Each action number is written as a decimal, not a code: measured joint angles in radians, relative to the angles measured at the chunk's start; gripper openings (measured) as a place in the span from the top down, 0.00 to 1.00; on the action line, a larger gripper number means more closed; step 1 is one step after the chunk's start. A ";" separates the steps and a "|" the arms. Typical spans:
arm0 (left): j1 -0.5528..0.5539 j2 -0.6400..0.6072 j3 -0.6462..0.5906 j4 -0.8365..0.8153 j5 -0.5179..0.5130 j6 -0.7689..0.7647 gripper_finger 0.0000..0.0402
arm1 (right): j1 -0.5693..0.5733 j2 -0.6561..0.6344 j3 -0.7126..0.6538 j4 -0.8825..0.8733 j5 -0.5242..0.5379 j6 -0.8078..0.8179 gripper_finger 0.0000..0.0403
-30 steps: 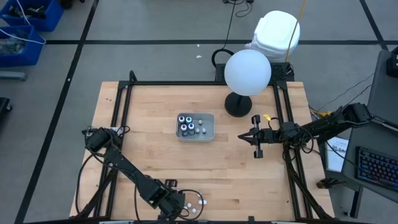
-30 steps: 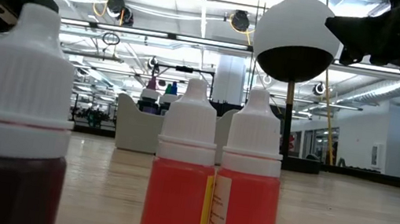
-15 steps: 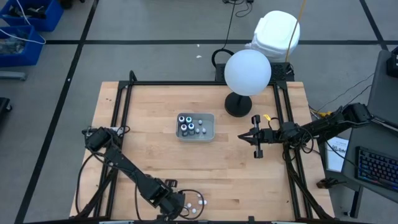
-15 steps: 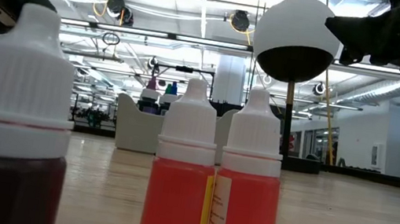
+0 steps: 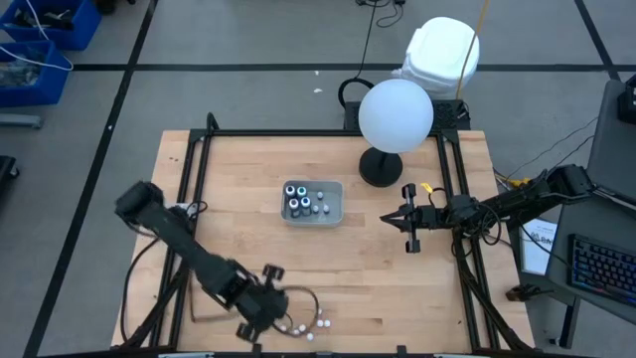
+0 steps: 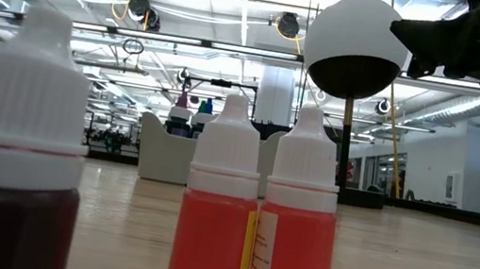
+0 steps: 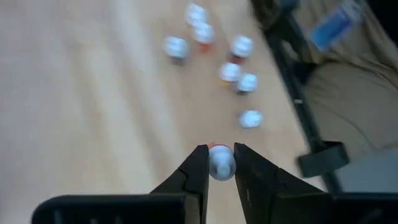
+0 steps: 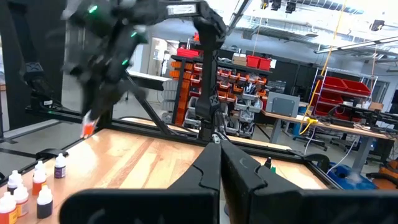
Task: Pick & Place food coloring
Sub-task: Put the small yellow food coloring bottle into the gray bin
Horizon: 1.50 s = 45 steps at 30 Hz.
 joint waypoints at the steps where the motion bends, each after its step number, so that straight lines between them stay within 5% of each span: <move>1: 0.010 -0.031 0.001 -0.019 -0.027 0.015 0.83 | 0.000 0.000 0.000 -0.002 0.000 0.000 1.00; 9: 0.150 -0.241 0.002 -0.173 -0.149 0.146 0.86 | 0.000 0.000 0.000 -0.014 0.000 0.000 1.00; 19: 0.441 -0.303 0.001 -0.125 -0.093 0.431 0.82 | 0.000 0.001 0.000 -0.021 0.001 -0.004 1.00; 28: 0.674 -0.200 0.000 0.032 0.010 0.481 0.84 | -0.001 0.001 0.000 -0.010 0.005 -0.036 1.00; 45: 0.784 0.133 0.083 0.167 -0.019 0.546 0.84 | -0.001 0.000 0.000 -0.022 0.106 -0.038 1.00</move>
